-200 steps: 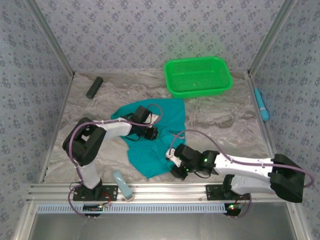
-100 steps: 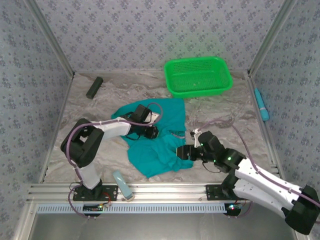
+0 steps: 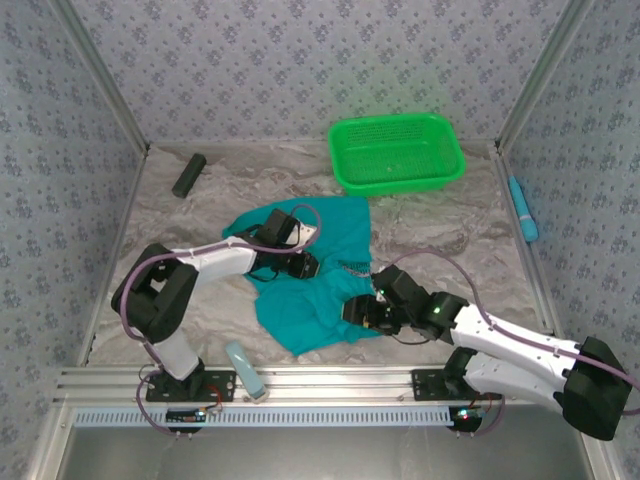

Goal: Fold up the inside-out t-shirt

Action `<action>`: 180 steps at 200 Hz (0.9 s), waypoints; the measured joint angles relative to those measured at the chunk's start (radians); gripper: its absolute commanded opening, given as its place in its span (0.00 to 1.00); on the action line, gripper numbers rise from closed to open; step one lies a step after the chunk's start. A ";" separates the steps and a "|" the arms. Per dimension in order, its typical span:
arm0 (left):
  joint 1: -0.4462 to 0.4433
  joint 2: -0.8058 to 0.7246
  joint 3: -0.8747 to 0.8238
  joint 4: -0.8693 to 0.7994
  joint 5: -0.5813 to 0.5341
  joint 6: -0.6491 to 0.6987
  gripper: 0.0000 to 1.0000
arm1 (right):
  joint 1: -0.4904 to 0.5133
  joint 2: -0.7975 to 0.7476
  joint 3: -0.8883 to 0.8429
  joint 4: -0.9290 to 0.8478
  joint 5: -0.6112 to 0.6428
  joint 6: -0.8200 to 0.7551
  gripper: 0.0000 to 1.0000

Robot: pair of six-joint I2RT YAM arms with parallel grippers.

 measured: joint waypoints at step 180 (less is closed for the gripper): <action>-0.052 0.096 -0.028 0.115 0.106 -0.122 0.26 | 0.038 0.089 0.085 0.000 0.074 0.270 0.72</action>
